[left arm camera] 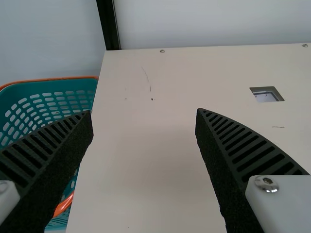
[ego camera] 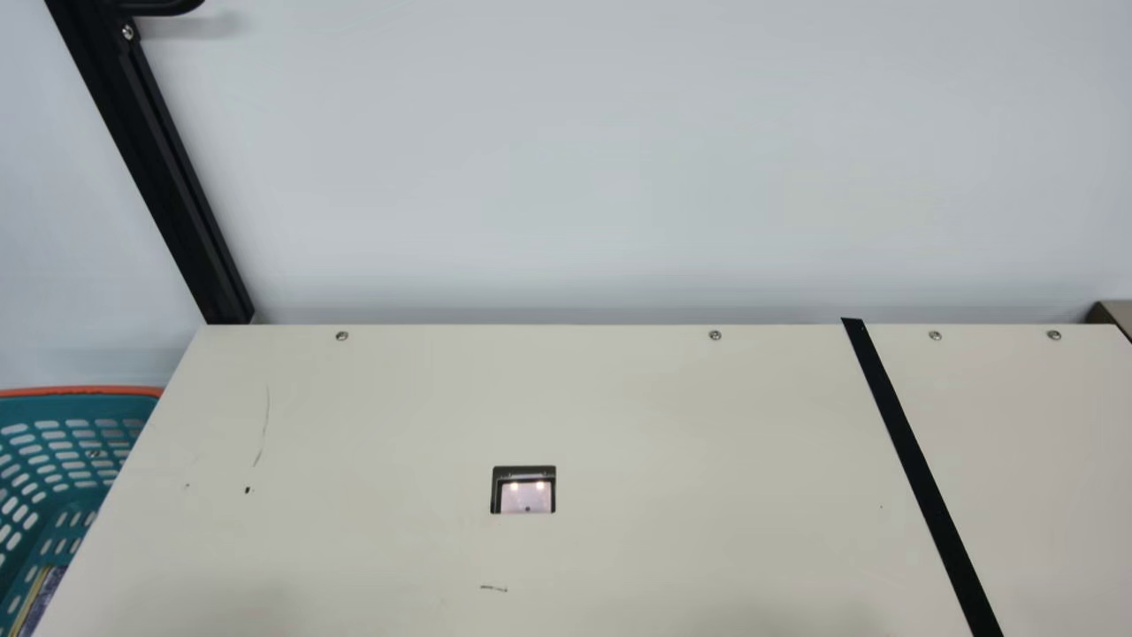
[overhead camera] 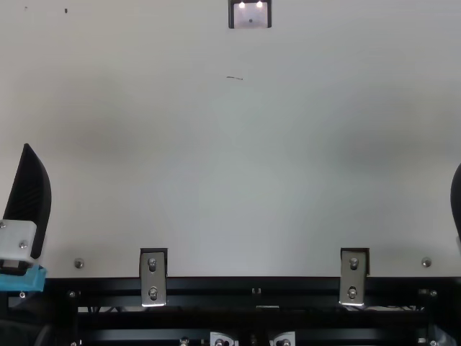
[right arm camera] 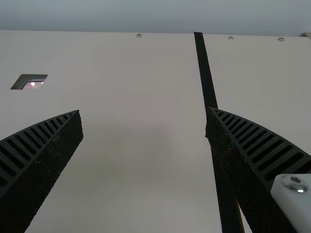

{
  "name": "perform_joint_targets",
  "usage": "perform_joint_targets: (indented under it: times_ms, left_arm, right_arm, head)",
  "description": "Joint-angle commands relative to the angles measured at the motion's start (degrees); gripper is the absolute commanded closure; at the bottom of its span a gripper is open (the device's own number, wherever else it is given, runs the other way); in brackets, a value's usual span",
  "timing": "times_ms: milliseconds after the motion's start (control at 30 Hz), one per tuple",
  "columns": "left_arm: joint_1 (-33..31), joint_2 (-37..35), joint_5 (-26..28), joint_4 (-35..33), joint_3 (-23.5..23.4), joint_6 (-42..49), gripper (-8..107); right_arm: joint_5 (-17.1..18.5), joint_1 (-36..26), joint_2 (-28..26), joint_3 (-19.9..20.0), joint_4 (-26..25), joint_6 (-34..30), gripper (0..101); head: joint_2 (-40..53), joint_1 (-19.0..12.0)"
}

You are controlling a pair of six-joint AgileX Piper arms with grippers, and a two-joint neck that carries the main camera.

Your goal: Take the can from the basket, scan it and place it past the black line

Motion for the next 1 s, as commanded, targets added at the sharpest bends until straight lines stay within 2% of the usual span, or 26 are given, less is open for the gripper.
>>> perform_joint_targets:
  times_ms: [0,967]
  left_arm:
    - [0.0,0.0,0.0,0.0,0.0,0.0,9]
    - [0.0,0.0,0.0,0.0,0.0,0.0,9]
  right_arm:
    - [0.0,0.0,0.0,0.0,0.0,0.0,0]
    - [0.0,0.0,0.0,0.0,-0.1,0.0,0]
  head:
    - [0.3,-1.8]
    - [0.3,-1.8]
